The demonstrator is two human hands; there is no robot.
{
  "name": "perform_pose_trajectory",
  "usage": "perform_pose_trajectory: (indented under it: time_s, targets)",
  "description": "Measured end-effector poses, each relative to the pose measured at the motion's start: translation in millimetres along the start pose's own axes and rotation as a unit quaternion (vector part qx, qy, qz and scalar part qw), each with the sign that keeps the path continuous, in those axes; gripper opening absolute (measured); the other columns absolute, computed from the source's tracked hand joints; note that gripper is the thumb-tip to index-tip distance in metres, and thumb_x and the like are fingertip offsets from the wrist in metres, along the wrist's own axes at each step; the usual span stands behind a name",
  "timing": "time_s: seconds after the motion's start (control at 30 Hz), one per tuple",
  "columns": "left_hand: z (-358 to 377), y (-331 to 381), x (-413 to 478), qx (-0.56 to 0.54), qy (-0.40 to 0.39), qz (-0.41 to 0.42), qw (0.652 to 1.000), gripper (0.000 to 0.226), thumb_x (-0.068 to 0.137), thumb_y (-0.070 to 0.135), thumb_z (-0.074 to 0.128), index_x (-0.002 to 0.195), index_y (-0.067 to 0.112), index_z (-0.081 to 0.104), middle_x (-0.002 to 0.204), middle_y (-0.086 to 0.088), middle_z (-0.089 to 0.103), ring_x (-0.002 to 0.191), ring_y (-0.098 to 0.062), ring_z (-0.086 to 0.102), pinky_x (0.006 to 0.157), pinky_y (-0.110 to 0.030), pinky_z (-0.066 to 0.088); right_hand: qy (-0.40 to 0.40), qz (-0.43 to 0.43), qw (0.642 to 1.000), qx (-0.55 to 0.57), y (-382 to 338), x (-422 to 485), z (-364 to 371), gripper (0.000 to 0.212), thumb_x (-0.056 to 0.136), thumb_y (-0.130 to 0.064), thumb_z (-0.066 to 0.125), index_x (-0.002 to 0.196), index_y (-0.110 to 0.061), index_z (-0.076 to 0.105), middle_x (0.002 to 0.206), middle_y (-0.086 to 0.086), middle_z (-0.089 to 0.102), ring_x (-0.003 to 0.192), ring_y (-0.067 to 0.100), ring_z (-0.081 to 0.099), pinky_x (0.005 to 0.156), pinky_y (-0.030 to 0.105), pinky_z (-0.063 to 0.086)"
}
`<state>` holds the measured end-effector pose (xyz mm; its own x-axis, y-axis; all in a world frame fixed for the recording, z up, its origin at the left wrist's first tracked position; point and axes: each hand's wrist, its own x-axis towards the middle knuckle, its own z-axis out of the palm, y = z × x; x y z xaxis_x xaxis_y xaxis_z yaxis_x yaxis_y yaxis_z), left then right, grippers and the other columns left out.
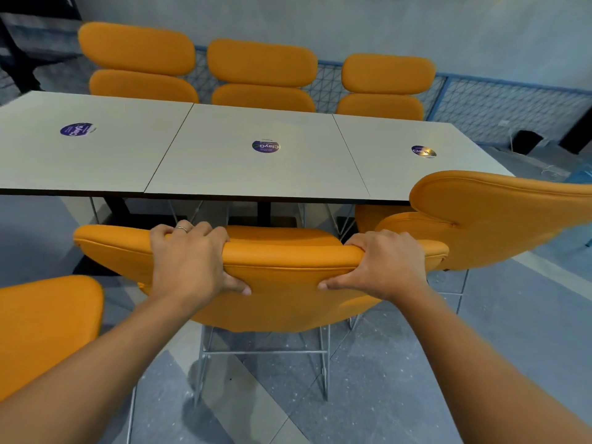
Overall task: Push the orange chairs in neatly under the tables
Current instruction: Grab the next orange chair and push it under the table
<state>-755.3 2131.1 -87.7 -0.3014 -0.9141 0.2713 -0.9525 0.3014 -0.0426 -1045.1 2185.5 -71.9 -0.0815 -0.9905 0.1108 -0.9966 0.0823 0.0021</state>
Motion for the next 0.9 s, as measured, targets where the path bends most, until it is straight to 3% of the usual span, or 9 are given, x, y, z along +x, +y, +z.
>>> perform_pose_trajectory:
  time_s: [0.33, 0.5, 0.7, 0.9]
  targets:
    - [-7, 4, -23, -0.048, -0.005, -0.008, 0.999, 0.090, 0.044, 0.084, 0.068, 0.114, 0.029, 0.061, 0.111, -0.001, 0.062, 0.109, -0.030, 0.050, 0.096, -0.047, 0.027, 0.047, 0.027, 0.999, 0.003, -2, -25, 11, 0.101, 0.045, -0.107, 0.030, 0.109, -0.038, 0.066, 0.099, -0.011, 0.064, 0.099, 0.018, 0.052, 0.088, 0.041, 0.036]
    - [-13, 13, -22, -0.049, -0.032, -0.047, 0.997, 0.087, 0.043, 0.084, 0.069, 0.109, 0.029, 0.060, 0.104, 0.004, 0.059, 0.105, -0.025, 0.047, 0.093, -0.043, 0.028, 0.030, 0.005, 1.000, -0.002, 5, -22, 8, 0.101, 0.045, -0.107, 0.033, 0.113, -0.038, 0.064, 0.103, -0.011, 0.064, 0.103, 0.018, 0.051, 0.089, 0.042, 0.032]
    - [-12, 24, -37, -0.045, -0.009, -0.068, 0.997, 0.084, 0.040, 0.085, 0.069, 0.102, 0.028, 0.063, 0.096, 0.006, 0.059, 0.098, -0.024, 0.049, 0.092, -0.044, 0.029, 0.013, -0.021, 1.000, 0.002, 15, -21, 5, 0.106, 0.042, -0.108, 0.030, 0.115, -0.040, 0.063, 0.104, -0.012, 0.063, 0.101, 0.018, 0.051, 0.086, 0.040, 0.034]
    - [-11, 21, -38, -0.041, 0.001, -0.062, 0.997, 0.079, 0.043, 0.085, 0.068, 0.099, 0.030, 0.062, 0.094, 0.007, 0.057, 0.097, -0.022, 0.048, 0.090, -0.045, 0.027, 0.045, -0.034, 0.998, 0.000, 17, -23, 10, 0.101, 0.045, -0.108, 0.029, 0.108, -0.038, 0.066, 0.099, -0.011, 0.065, 0.097, 0.017, 0.054, 0.085, 0.040, 0.036]
